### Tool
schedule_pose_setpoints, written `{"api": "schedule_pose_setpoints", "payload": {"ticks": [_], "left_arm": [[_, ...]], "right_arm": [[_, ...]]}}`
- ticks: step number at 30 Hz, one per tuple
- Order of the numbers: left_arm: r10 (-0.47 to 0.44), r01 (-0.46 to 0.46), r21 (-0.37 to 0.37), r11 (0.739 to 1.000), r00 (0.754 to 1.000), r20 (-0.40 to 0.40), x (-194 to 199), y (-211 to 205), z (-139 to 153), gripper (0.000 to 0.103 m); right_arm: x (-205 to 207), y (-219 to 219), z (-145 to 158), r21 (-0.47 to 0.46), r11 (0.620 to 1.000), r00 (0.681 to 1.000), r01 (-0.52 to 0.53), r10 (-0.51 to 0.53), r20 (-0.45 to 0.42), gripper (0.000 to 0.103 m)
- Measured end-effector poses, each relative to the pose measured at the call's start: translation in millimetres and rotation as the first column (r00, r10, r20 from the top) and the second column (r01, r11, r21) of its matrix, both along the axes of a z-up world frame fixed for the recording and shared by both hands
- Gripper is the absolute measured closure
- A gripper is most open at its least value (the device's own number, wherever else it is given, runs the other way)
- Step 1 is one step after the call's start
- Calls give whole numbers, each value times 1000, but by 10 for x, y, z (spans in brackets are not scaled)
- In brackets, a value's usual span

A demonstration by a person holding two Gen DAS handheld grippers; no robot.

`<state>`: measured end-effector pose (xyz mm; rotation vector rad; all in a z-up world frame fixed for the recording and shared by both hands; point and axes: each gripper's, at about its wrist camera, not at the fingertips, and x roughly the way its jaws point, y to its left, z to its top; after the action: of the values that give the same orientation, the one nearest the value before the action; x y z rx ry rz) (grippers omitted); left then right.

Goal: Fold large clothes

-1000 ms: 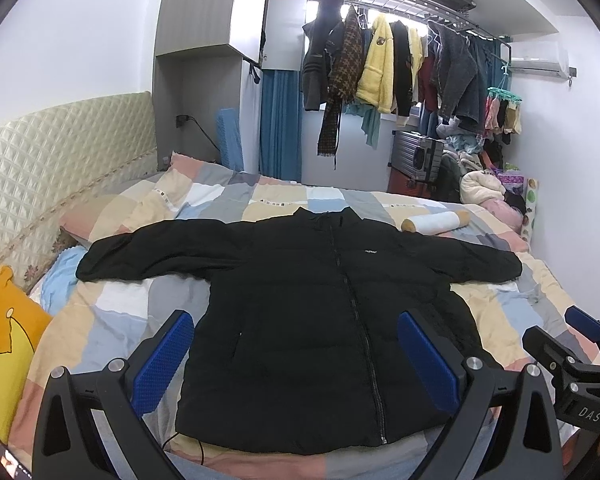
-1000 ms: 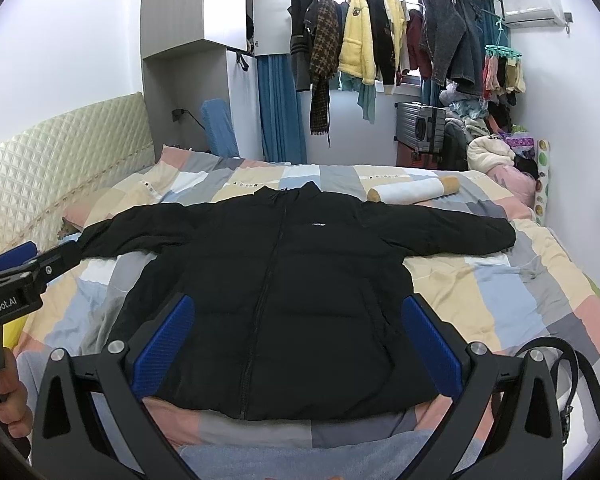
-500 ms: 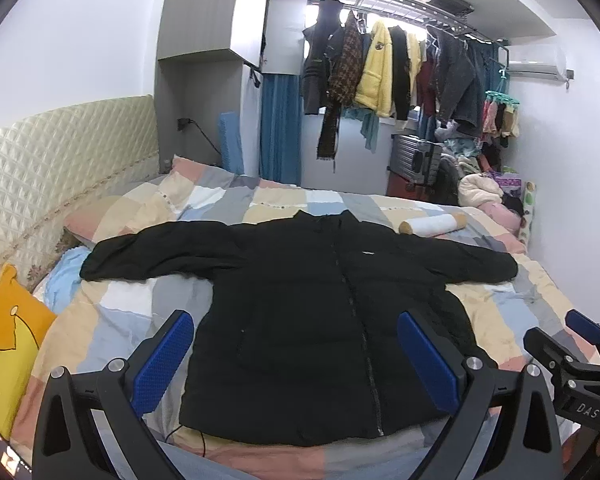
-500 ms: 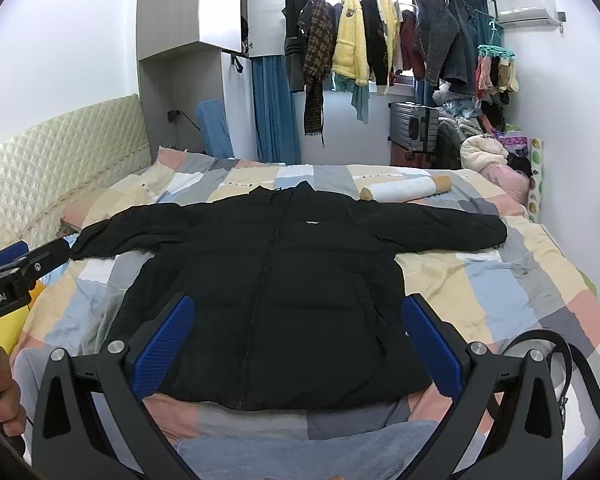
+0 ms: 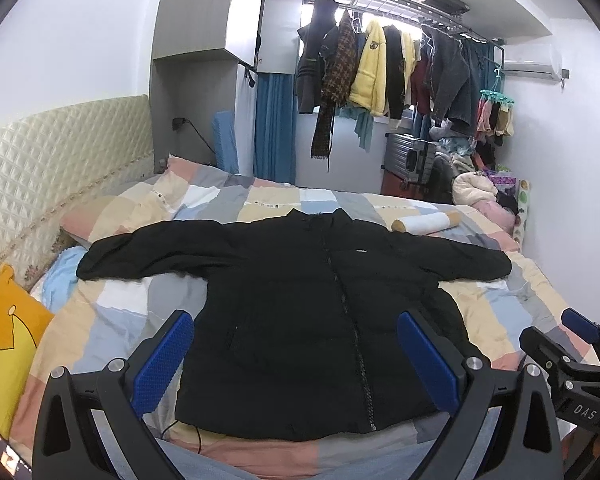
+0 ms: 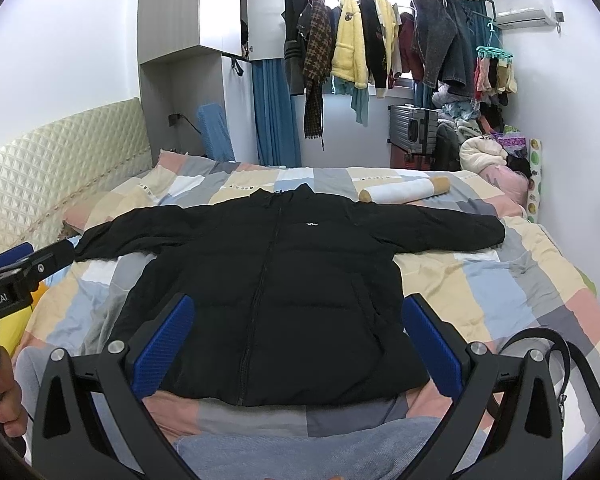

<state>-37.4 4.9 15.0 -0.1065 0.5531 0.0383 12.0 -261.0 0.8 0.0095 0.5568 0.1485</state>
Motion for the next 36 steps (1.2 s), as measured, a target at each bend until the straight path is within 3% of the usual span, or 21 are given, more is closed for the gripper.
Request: {"api": "schedule_pose_setpoints", "payload": {"ticks": [19, 27, 36], "left_arm": [[3, -3, -6, 1000, 1000, -16, 75, 54, -14, 0], [21, -21, -2, 1000, 1000, 23, 32, 88, 131, 0], [15, -15, 18, 1000, 1000, 17, 285, 77, 166, 0]], "right_arm": [[22, -20, -11, 15, 1000, 1000, -3, 3, -8, 0], [127, -20, 33, 32, 999, 1000, -9, 10, -12, 0], [316, -96, 206, 49, 999, 1000, -13, 13, 10, 0]]}}
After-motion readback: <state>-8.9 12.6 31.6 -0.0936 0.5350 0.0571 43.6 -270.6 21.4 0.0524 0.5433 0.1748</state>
